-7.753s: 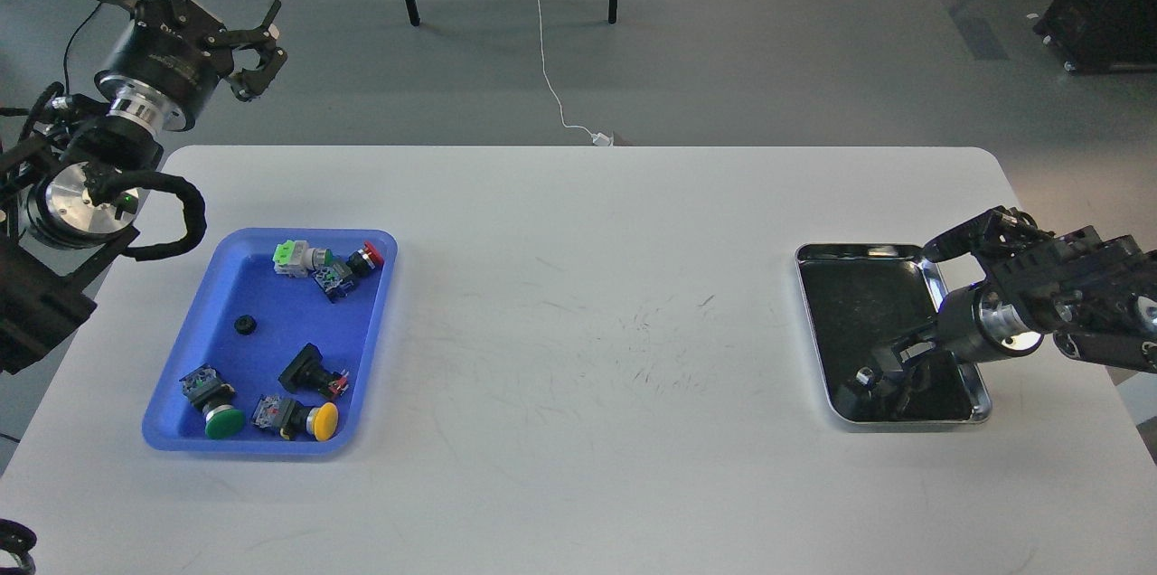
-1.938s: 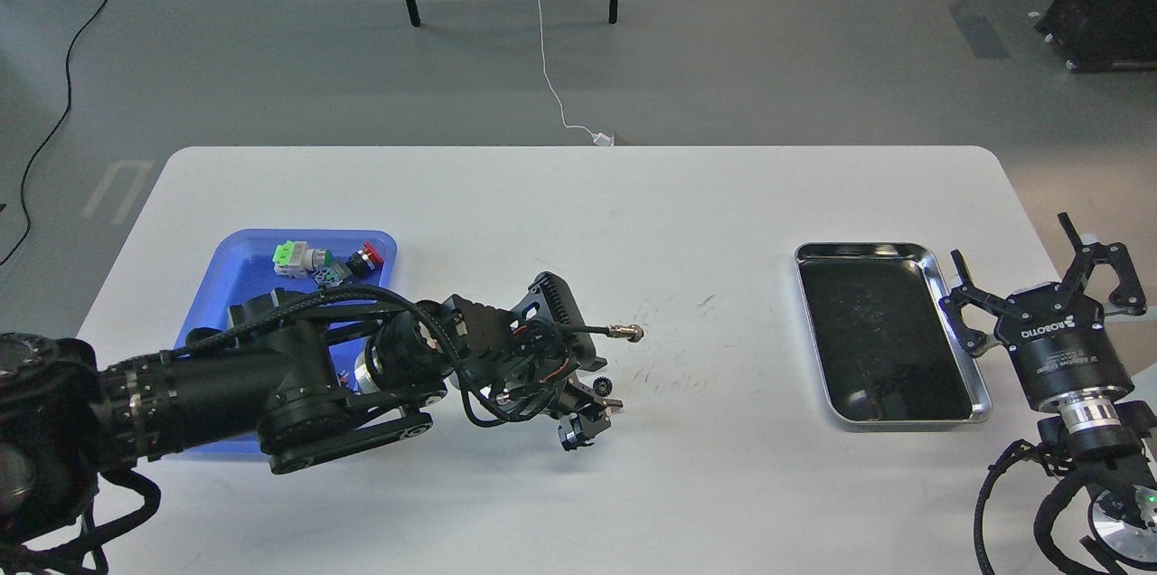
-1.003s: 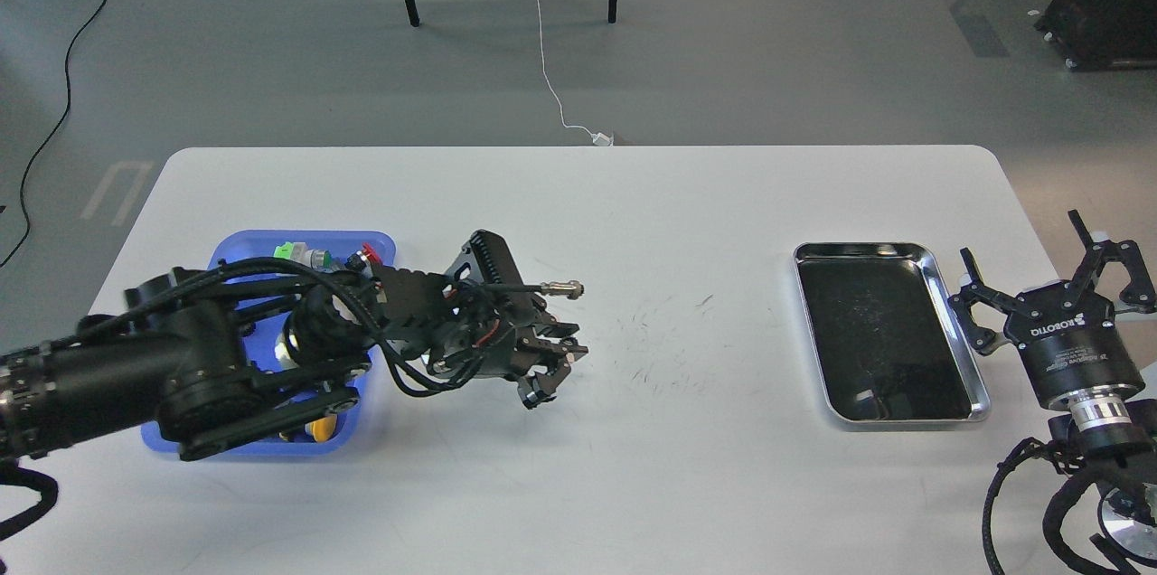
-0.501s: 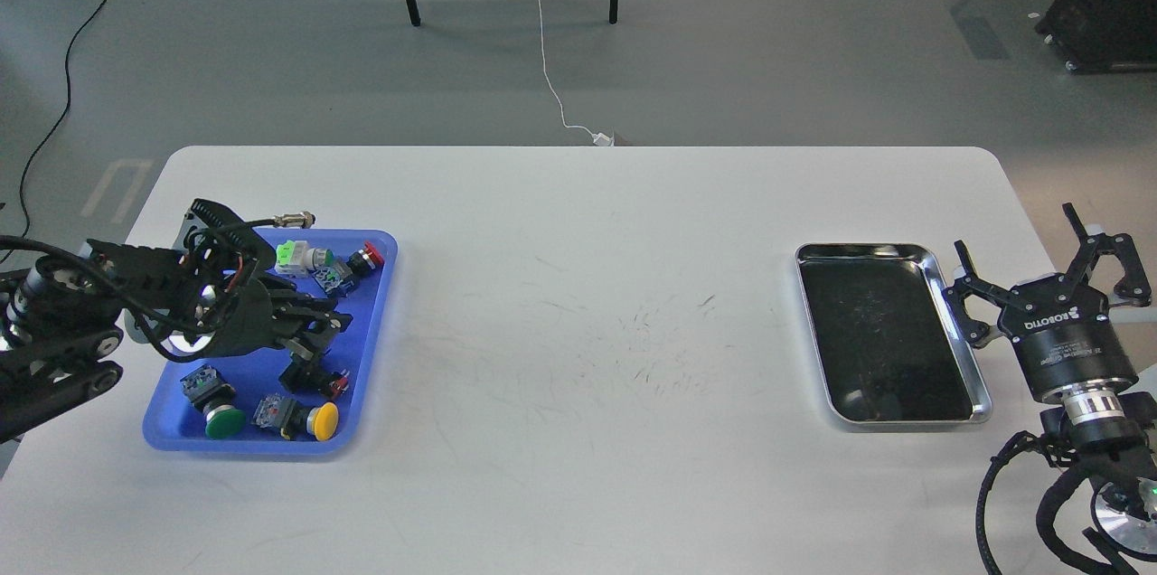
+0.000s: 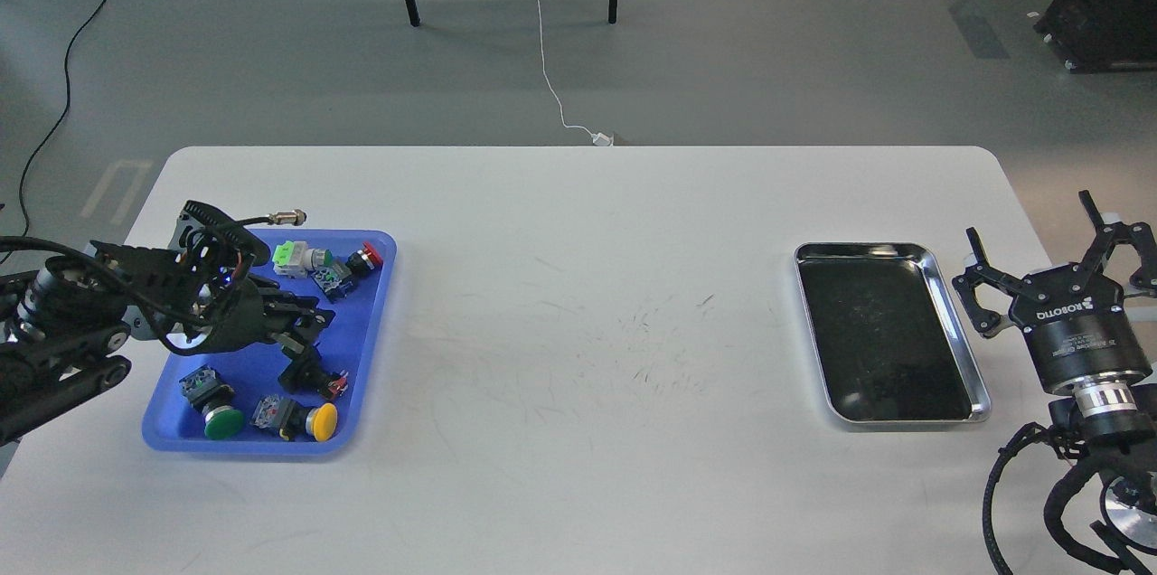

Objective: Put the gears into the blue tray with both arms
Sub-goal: 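Move the black part into the blue bin and open the left gripper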

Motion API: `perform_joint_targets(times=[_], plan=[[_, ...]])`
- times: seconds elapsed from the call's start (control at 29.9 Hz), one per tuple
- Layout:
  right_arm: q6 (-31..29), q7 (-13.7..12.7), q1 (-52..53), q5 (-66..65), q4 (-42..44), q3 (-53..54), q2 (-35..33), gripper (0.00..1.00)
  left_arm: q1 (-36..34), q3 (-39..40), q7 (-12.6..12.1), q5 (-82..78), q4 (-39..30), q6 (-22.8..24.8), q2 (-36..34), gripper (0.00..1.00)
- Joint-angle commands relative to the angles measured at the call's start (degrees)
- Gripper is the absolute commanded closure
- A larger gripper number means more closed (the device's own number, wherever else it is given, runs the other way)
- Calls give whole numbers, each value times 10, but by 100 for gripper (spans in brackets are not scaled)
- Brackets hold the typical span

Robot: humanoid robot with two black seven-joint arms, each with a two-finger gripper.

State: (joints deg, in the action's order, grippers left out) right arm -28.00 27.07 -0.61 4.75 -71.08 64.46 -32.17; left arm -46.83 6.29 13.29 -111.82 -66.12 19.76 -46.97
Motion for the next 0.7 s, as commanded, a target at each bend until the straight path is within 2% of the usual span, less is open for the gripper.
perform_joint_targets(times=[0.0,0.17,0.27,0.43,0.57,0.67], plan=[[0,0,0,0,0,1,0,1,5,0,0,-1,9,0,2,64],[0,0,0,0,0,3,-1,1,6,6,-1,3,7,-11,4,42],[0,0,1,0,-1,3,-1,1,6,8,3,5,7,-59,2,20],[0,0,3,0,-14,4,-1,1,1,18,16,72,2,-122,-32,12],[0,0,31,-7,-6,4,0,1,-7,99,19,283,5,-114,-45,3],[0,0,76,-10,21,-3,3,1,-19,147,15,465,18,-103,-44,2]])
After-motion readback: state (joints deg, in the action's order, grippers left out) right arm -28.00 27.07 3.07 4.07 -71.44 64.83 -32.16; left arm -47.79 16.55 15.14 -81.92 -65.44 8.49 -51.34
